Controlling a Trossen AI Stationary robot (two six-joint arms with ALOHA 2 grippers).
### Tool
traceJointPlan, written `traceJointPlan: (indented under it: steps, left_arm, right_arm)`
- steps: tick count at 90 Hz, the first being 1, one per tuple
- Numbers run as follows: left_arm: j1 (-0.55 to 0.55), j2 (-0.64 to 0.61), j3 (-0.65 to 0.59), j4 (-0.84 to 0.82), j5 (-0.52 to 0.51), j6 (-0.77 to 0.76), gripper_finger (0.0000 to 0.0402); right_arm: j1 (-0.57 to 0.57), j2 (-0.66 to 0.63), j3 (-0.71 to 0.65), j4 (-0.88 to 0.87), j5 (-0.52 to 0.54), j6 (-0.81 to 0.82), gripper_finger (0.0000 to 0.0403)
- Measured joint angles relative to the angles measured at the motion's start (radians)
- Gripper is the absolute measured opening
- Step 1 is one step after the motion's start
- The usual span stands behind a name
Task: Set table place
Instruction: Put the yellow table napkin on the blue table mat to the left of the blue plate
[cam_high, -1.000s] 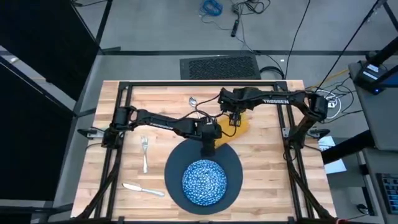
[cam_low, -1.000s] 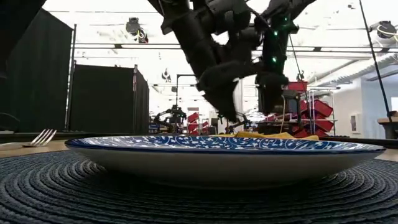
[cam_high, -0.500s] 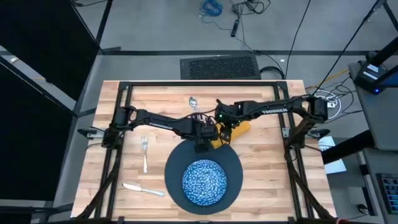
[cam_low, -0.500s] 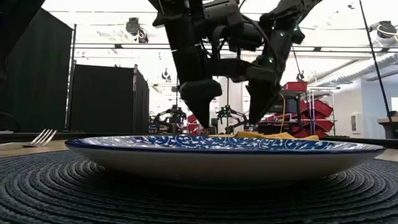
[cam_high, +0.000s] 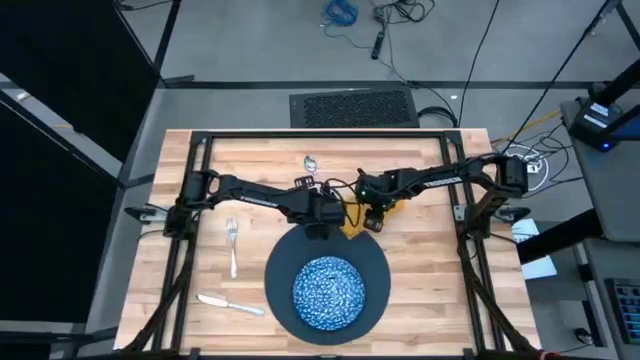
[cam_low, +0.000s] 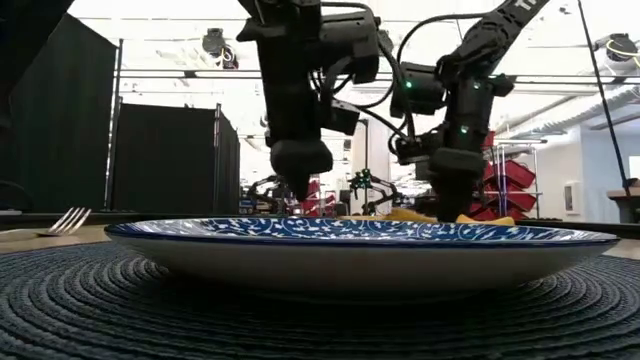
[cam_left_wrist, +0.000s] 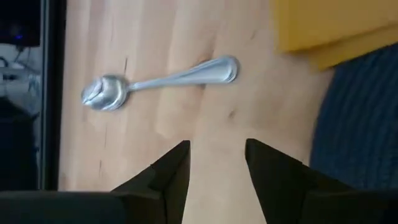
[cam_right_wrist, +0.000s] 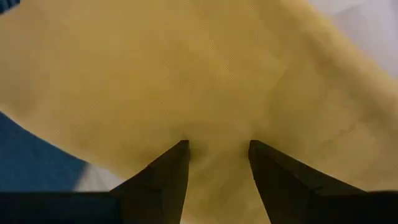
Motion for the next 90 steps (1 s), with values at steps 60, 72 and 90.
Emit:
traceJointPlan:
  steps: [60, 72, 90]
  left_arm:
    - [-0.001, 0.0, 0.0, -0.011, -0.016, -0.009, 0.0144]
    - [-0.002, 0.0, 0.0, -0.01, -0.024, -0.004, 0.0144]
    - [0.0, -0.001, 0.0, -0.015, -0.03, -0.003, 0.0144]
  right_arm:
    - [0.044, 0.009, 0.05, -0.139, 0.562, -0.751, 0.016]
    - [0.083, 0.009, 0.132, -0.188, 0.56, -0.703, 0.016]
    - [0.118, 0.006, 0.286, -0.354, 0.393, -0.422, 0.016]
